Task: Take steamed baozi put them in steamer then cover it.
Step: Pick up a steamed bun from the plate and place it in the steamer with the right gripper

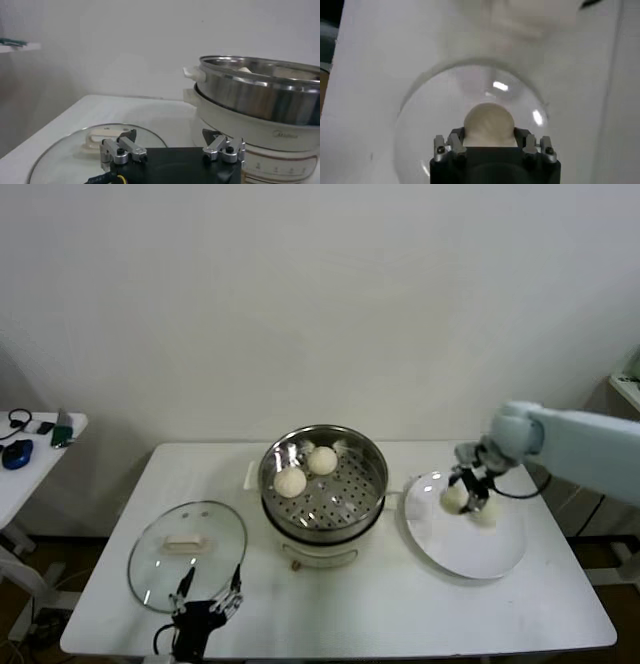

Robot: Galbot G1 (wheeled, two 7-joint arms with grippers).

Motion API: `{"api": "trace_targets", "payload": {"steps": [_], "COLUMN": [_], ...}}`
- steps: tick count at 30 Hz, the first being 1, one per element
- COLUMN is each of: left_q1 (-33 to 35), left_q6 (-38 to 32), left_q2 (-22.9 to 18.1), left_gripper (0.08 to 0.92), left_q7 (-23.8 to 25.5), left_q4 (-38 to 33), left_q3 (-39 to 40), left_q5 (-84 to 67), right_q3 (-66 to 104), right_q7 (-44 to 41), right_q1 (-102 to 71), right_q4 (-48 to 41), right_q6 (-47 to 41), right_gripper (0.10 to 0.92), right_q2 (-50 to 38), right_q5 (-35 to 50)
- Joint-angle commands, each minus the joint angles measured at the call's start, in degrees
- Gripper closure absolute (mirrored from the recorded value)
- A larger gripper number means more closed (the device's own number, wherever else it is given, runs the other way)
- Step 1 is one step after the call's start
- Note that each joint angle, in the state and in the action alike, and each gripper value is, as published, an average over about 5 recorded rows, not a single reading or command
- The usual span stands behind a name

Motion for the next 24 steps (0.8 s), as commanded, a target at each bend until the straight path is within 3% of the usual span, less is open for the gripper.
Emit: {"api": "trace_targets", "payload": {"steps": [1, 11, 17, 24], "left_q1": [-0.1, 0.0, 0.1, 0.2], "left_q6": [0.1, -0.2, -0.4, -0.5], "left_q2": [-0.1, -0.2, -0.2, -0.1], "left_gripper": [0.177, 0.177, 0.177, 0.177], "left_q7": [0.0, 0.0, -0.1, -0.2], "left_q4": [0.0, -0.1, 0.0, -0.3], "left_q3": [0.1, -0.1, -0.2, -0.4], "left_q5": [0.7, 0.5, 0.2, 0.1], "right_q3": [-0.9, 2.6, 1.5, 0.6], "right_q7": [-3.2, 1.7, 4.3, 6.1], "right_q1": [23.5, 13.3, 3.9, -2.4], "right_q4": [7.1, 21.3, 17.3, 11.2], "right_q6": [14.1, 18.0, 20.1, 21.3], "right_gripper": [0.364, 0.364, 0.364, 0.364], "right_q2": [11.7, 21.1, 25.0, 26.2], "right_q5": [4.5, -9.0, -19.1, -25.2]}}
